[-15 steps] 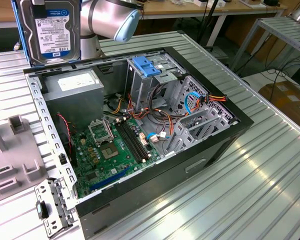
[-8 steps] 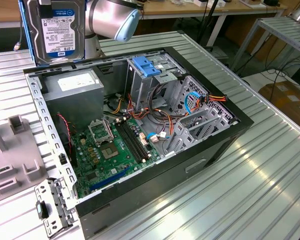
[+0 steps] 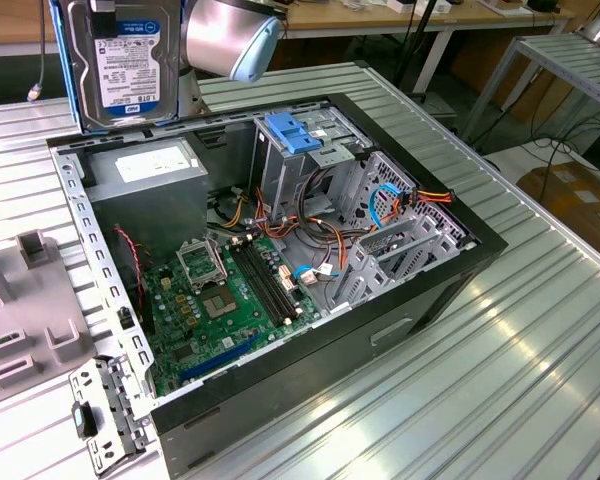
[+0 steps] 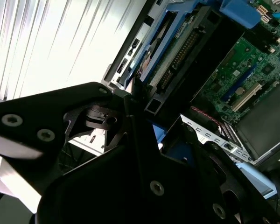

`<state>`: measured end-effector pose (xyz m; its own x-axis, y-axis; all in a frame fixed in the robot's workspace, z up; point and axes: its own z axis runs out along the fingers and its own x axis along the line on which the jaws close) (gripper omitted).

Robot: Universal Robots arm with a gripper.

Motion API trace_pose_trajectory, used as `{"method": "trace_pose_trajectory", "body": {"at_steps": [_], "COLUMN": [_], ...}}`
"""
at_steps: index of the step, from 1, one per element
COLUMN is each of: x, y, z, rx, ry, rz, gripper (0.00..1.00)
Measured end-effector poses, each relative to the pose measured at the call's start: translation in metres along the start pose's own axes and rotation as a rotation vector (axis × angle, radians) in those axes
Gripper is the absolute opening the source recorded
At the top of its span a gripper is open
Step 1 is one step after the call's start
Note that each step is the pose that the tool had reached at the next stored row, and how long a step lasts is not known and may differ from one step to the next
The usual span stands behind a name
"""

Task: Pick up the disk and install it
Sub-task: 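Pick up the disk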

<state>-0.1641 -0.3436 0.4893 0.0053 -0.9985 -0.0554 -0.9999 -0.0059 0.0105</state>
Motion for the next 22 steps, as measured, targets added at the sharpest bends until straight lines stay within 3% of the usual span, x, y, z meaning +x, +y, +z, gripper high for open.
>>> {"method": "trace_pose_trajectory", "body": {"at_steps": [22], "x": [0.0120], "y": [-0.0149], "z": [0.0003], "rx": [-0.0010], "ry": [-0.0001], "rz": [0.000], "gripper": [0.37]}}
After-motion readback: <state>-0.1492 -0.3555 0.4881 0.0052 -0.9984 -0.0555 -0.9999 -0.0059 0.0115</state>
